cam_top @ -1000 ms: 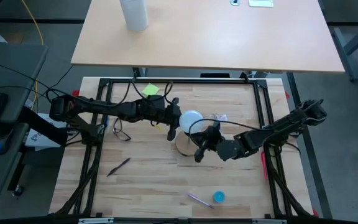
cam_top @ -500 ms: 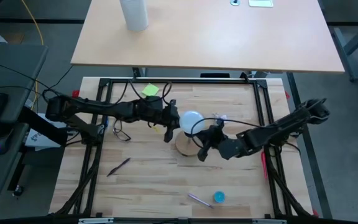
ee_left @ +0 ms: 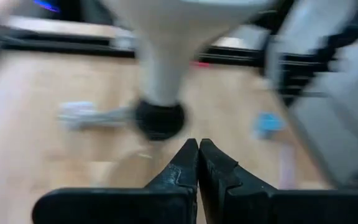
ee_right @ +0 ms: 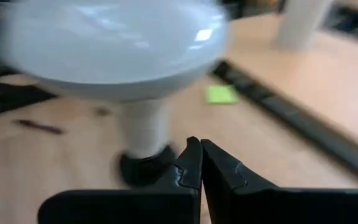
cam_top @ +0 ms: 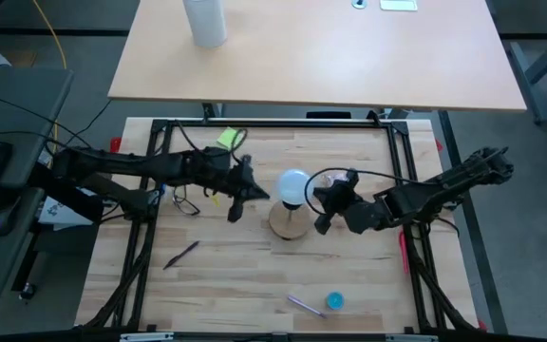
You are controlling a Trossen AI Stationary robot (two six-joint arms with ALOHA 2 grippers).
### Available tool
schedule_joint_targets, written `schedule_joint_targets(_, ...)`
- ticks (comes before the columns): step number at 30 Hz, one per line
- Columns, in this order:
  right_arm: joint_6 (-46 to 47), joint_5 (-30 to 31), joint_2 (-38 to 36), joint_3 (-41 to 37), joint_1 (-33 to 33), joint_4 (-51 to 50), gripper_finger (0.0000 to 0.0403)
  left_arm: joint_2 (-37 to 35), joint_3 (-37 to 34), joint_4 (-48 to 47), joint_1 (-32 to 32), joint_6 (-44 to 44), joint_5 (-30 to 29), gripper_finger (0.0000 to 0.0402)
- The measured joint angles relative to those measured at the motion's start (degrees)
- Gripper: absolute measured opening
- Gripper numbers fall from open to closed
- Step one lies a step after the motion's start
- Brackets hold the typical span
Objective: Screw lightbulb
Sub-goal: Remove the lightbulb from the lamp
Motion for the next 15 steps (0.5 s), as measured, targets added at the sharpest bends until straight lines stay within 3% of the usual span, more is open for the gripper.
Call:
schedule_joint_targets(3,4.05,-7.17,-1.22,0.0,0.62,0.04,0.0,-1.1,0.04,-0.78,0.43,3.91,-9.95,0.0)
schedule_joint_targets(5,5.2,-12.8,-1.31,0.0,1.02,0.29,0.0,-0.2,0.04,-0.24,1.53,7.89,-13.44,0.0)
schedule_joint_targets(7,5.13,-15.73,-0.72,0.0,1.39,0.63,0.0,2.02,0.04,2.07,3.21,9.01,-12.8,0.0)
schedule_joint_targets(11,1.85,-15.94,0.8,0.0,1.4,4.97,0.0,8.63,-0.04,8.96,5.23,5.68,-6.64,0.0)
schedule_joint_targets(15,-0.8,-16.42,2.23,0.0,0.67,9.67,0.0,12.36,-0.04,17.25,4.64,-0.24,-5.61,0.0)
